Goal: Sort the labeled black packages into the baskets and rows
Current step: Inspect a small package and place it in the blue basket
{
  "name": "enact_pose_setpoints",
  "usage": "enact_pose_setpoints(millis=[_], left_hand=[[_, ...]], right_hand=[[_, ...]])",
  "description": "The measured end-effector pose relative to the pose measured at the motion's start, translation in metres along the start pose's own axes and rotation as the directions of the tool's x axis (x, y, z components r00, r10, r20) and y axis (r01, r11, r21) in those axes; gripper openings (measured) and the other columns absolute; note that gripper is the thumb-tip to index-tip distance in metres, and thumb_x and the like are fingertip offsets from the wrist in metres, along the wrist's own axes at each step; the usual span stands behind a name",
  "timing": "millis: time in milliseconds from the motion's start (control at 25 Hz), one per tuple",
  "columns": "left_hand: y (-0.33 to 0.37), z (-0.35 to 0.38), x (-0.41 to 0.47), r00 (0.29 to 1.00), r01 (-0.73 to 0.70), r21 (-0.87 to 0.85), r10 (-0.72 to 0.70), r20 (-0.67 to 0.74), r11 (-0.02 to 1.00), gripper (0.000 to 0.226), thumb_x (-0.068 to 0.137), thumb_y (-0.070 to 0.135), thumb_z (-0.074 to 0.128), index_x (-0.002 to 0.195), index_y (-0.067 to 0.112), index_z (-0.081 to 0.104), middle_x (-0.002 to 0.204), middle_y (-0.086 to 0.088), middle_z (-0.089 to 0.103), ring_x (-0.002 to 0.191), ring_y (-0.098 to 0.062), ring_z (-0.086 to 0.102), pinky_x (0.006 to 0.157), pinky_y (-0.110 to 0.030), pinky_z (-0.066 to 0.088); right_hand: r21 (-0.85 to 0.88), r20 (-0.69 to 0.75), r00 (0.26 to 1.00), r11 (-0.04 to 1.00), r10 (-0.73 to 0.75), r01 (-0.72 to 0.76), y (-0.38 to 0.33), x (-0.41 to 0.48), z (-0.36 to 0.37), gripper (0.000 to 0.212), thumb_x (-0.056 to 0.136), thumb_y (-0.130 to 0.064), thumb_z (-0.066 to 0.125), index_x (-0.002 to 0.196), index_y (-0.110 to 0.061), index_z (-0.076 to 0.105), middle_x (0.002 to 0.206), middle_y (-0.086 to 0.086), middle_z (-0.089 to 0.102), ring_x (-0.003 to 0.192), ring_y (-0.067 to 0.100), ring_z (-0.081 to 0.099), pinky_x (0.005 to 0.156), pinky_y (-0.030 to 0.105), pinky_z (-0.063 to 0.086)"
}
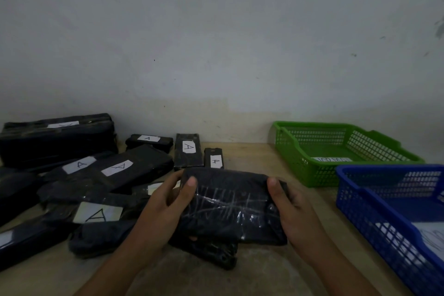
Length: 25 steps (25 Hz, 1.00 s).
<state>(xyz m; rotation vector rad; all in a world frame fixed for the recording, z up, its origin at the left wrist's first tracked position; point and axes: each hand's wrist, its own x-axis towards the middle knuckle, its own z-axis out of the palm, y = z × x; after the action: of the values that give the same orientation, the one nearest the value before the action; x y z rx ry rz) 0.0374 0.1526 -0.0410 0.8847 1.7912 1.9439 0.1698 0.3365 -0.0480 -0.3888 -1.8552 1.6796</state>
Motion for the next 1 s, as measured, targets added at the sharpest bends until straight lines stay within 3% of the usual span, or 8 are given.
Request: enact_pose_setpoints(millis=[80, 200, 360, 520, 720, 840, 920, 1000], left_hand=[[-0.002, 0.001, 0.001, 0.999, -0.047, 0.004, 0.047, -0.001, 0.999, 0.032, 0.085, 0.038, 0.052, 0.114, 0.027, 0.061, 0.101, 0.010, 0.073, 0.091, -0.008, 0.070, 0.068, -0.013, 0.054], [-0.005, 0.001, 0.003, 0.993, -0.105, 0.015, 0.106, -0.047, 0.994, 0.031, 0.086, 0.036, 0.052, 0.113, 0.023, 0.060, 0.103, 0.009, 0.072, 0.093, -0.002, 0.068, 0.070, -0.010, 0.052], [-0.009, -0.005, 0.010, 0.970, -0.155, 0.015, 0.155, -0.186, 0.988, 0.034, 0.084, 0.043, 0.049, 0.109, 0.021, 0.059, 0.098, 0.004, 0.071, 0.091, -0.004, 0.068, 0.077, -0.022, 0.053], [-0.010, -0.001, 0.010, 0.964, -0.105, -0.017, 0.098, -0.249, 0.994, 0.033, 0.087, 0.041, 0.050, 0.116, 0.025, 0.045, 0.096, 0.004, 0.067, 0.079, 0.008, 0.066, 0.062, -0.008, 0.049], [-0.014, 0.004, 0.008, 0.929, -0.221, 0.159, 0.257, -0.265, 0.962, 0.056, 0.075, 0.041, 0.060, 0.126, 0.036, 0.036, 0.119, 0.024, 0.050, 0.109, 0.010, 0.053, 0.075, -0.008, 0.050], [-0.011, 0.010, 0.004, 0.908, -0.326, 0.236, 0.373, -0.190, 0.915, 0.055, 0.075, 0.037, 0.063, 0.126, 0.040, 0.041, 0.132, 0.014, 0.043, 0.103, -0.001, 0.060, 0.072, -0.013, 0.053], [-0.010, 0.016, -0.001, 0.918, -0.358, 0.228, 0.386, -0.094, 0.906, 0.060, 0.075, 0.040, 0.066, 0.129, 0.043, 0.041, 0.141, 0.017, 0.034, 0.098, -0.006, 0.065, 0.072, -0.019, 0.056], [-0.012, 0.019, -0.003, 0.928, -0.364, 0.240, 0.373, 0.007, 0.900, 0.067, 0.076, 0.052, 0.066, 0.136, 0.048, 0.035, 0.148, 0.025, 0.022, 0.110, -0.008, 0.062, 0.079, -0.026, 0.058]], right_hand=[[0.030, -0.003, 0.999, 0.999, 0.040, -0.039, 0.001, 0.000, 0.000, 0.037, 0.082, -0.042, 0.052, 0.090, -0.012, 0.072, 0.084, 0.006, 0.077, 0.074, 0.014, 0.074, 0.059, 0.022, 0.055], [0.096, -0.007, 0.994, 0.989, 0.112, -0.110, 0.001, 0.003, 0.000, 0.052, 0.080, -0.057, 0.049, 0.104, -0.018, 0.073, 0.099, 0.007, 0.077, 0.091, 0.023, 0.074, 0.072, 0.035, 0.058], [0.086, 0.051, 0.984, 0.981, 0.171, -0.175, 0.002, 0.008, -0.002, 0.063, 0.074, -0.067, 0.039, 0.109, -0.023, 0.069, 0.099, 0.006, 0.077, 0.082, 0.023, 0.074, 0.054, 0.033, 0.053], [0.224, 0.147, 0.969, 0.947, 0.200, -0.229, 0.000, 0.003, 0.005, 0.059, 0.075, -0.060, 0.050, 0.110, -0.016, 0.068, 0.098, 0.017, 0.074, 0.066, 0.029, 0.070, 0.039, 0.028, 0.049], [0.411, 0.106, 0.994, 0.911, -0.001, -0.043, -0.005, 0.004, -0.001, 0.068, 0.052, -0.057, 0.089, 0.108, -0.020, 0.074, 0.109, 0.018, 0.072, 0.082, 0.029, 0.072, 0.046, 0.029, 0.053], [0.335, 0.040, 0.996, 0.940, -0.085, 0.067, -0.007, 0.002, -0.002, 0.054, 0.064, -0.048, 0.084, 0.114, -0.030, 0.071, 0.116, 0.005, 0.072, 0.091, 0.031, 0.073, 0.050, 0.030, 0.055], [0.227, 0.017, 0.992, 0.967, -0.125, 0.118, -0.004, -0.001, 0.004, 0.043, 0.076, -0.034, 0.073, 0.118, -0.032, 0.066, 0.118, 0.001, 0.071, 0.091, 0.033, 0.073, 0.051, 0.033, 0.057], [0.124, 0.019, 0.982, 0.975, -0.187, 0.183, 0.003, -0.002, 0.010, 0.043, 0.077, -0.035, 0.075, 0.119, -0.029, 0.068, 0.125, 0.000, 0.068, 0.105, 0.027, 0.070, 0.070, 0.037, 0.061]])
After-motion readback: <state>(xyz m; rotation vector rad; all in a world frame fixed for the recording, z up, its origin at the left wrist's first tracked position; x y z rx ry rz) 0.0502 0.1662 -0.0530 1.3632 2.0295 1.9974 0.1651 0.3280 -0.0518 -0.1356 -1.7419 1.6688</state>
